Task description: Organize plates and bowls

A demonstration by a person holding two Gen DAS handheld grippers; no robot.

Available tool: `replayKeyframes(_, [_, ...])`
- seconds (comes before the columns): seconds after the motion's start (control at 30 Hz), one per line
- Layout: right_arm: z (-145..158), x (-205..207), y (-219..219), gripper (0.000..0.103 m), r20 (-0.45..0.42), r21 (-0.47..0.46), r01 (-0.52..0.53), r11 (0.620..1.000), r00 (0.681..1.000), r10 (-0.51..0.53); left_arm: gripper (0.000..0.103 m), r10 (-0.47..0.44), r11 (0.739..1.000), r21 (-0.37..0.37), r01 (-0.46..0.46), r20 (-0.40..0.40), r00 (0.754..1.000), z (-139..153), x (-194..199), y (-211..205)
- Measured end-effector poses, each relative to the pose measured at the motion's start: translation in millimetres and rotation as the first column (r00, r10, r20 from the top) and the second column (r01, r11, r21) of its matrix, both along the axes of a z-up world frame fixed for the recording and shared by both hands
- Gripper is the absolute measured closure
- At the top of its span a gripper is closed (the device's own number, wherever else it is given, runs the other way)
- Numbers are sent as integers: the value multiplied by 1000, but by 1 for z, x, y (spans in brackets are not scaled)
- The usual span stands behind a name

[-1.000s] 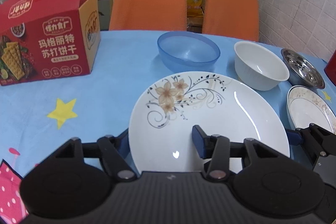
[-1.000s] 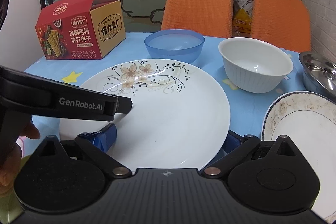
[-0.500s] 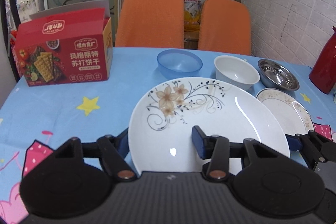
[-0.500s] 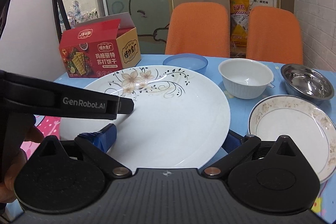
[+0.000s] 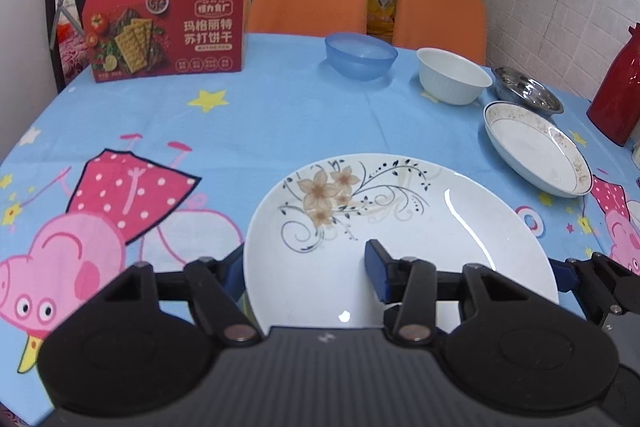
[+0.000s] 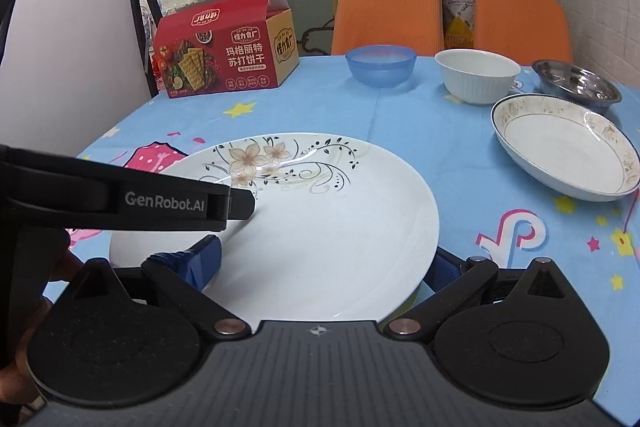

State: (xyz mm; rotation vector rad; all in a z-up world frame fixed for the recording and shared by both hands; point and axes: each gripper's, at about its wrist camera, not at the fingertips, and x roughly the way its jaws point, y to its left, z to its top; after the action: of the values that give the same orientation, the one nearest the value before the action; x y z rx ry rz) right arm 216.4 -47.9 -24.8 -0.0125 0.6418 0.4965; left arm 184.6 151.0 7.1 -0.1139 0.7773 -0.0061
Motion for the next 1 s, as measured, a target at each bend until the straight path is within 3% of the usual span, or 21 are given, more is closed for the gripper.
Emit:
replayKeyframes(0.27, [-8, -8, 8, 12, 55, -100, 0, 995, 998, 5, 52, 6, 994, -105, -9, -28, 1000, -16, 2, 12])
replayKeyframes(0.33, [-13, -4, 7, 12, 26, -124, -12, 992, 1000, 16, 50, 12, 996, -88, -13, -8, 1000, -14, 0, 10])
replayKeyframes(0.4, [-15, 0, 1, 14, -8, -84, -21, 996, 1000, 20, 38, 11, 998, -68, -10, 20, 1000, -9, -3, 7])
replayKeyframes(0.53, [-7, 1, -10, 14, -6, -24, -4, 1000, 1000, 4, 27, 36, 999, -38, -33, 79, 996, 7, -10, 7])
replayKeyframes(0.73, [9, -4, -30, 14, 33, 37, 37, 999, 999, -39, 27, 48, 999, -16, -46, 113, 992, 23, -13, 8])
replayKeyframes(1.0, [5, -5, -78, 13, 15, 86, 139, 987, 990, -140, 27, 26, 1000, 6, -27, 106, 994, 26, -16, -8])
